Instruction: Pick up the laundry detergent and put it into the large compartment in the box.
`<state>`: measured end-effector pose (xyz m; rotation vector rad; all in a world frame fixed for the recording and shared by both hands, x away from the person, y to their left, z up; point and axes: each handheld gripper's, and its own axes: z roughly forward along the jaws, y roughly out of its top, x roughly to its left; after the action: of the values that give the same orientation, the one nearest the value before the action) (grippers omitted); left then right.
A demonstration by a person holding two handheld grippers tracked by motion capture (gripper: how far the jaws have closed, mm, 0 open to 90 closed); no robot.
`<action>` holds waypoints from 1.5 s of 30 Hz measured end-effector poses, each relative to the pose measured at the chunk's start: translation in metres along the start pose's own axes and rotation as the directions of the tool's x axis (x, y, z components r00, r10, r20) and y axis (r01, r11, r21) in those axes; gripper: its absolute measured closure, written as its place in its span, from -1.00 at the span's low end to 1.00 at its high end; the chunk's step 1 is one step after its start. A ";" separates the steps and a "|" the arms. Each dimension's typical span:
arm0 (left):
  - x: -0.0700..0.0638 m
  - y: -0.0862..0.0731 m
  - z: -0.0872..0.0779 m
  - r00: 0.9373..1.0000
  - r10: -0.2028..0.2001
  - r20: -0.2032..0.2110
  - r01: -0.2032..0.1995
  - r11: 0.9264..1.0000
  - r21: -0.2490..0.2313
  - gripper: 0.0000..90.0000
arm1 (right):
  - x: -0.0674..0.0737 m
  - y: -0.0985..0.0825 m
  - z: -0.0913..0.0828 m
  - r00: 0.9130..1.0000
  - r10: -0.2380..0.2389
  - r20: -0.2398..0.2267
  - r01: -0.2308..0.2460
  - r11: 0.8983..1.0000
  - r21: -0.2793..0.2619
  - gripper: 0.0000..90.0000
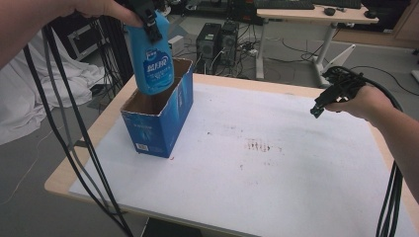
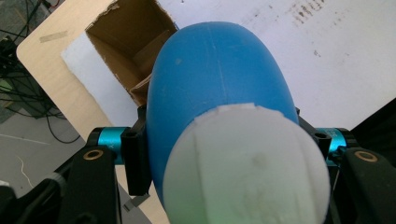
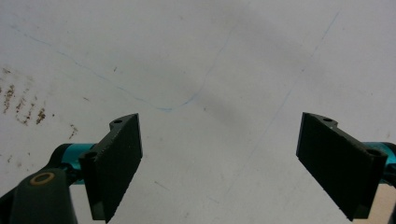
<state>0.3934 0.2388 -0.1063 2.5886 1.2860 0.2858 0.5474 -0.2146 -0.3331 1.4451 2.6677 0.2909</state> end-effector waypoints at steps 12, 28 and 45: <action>0.006 -0.007 0.014 1.000 -0.016 0.002 0.016 1.000 0.014 -0.18 | 0.001 0.000 0.000 1.000 -0.002 0.006 0.002 1.000 0.005 -0.70; 0.010 -0.015 0.046 1.000 -0.029 0.005 0.029 0.998 0.054 -0.17 | 0.000 -0.002 -0.002 1.000 0.002 0.006 -0.002 1.000 0.003 -0.70; 0.004 -0.023 0.086 0.999 -0.027 0.026 0.024 0.997 0.076 -0.17 | -0.002 -0.003 -0.001 1.000 0.004 0.005 -0.004 1.000 0.002 -0.70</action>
<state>0.4023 0.2449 -0.1942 2.6268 1.3444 0.1999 0.5458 -0.2175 -0.3325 1.4507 2.6623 0.2843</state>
